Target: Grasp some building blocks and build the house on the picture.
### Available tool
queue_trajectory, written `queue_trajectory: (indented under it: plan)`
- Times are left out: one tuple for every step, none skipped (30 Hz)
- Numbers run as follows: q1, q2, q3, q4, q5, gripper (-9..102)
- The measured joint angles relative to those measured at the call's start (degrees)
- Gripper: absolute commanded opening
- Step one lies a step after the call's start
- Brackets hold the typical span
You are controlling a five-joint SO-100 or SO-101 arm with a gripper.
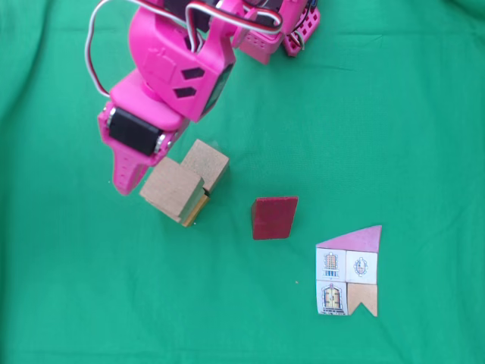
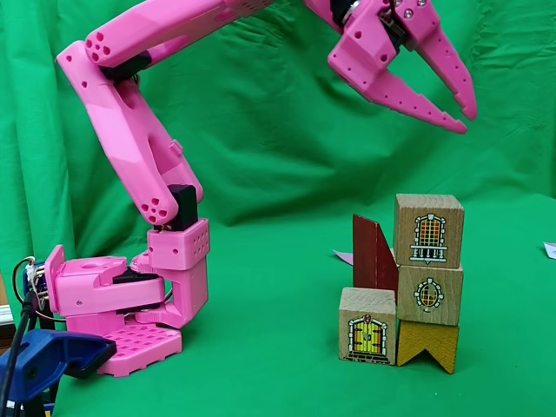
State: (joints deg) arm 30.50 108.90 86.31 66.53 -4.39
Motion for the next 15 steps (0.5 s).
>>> queue_trajectory:
  plan:
    - [0.0,-1.05,-1.23,1.32,0.0,0]
    - [0.0,-1.85,-2.11,2.37,0.0,0]
    - [0.0,-2.55,-2.9,3.43,0.0,0]
    - [0.0,-3.25,-3.6,4.75,0.0,0]
    - [0.0,-4.04,-4.39,5.89,0.09,0]
    - [0.0,-4.66,-4.83,6.86,0.09,0]
    - [0.0,-5.27,-5.45,8.26,0.09,0]
    - [0.0,-5.62,-5.89,9.14,0.09,0]
    - [0.0,-5.98,-6.33,10.28,0.09,0]
    - [0.0,-6.42,-6.77,11.34,0.09,0]
    - [0.0,-6.86,-7.12,12.13,0.09,0]
    - [0.0,-7.21,-7.47,13.01,0.09,0]
    - [0.0,-7.65,-7.82,13.8,0.09,0]
    - [0.0,-8.17,-8.35,14.5,0.09,0]
    - [0.0,-8.7,-8.79,15.12,0.09,0]
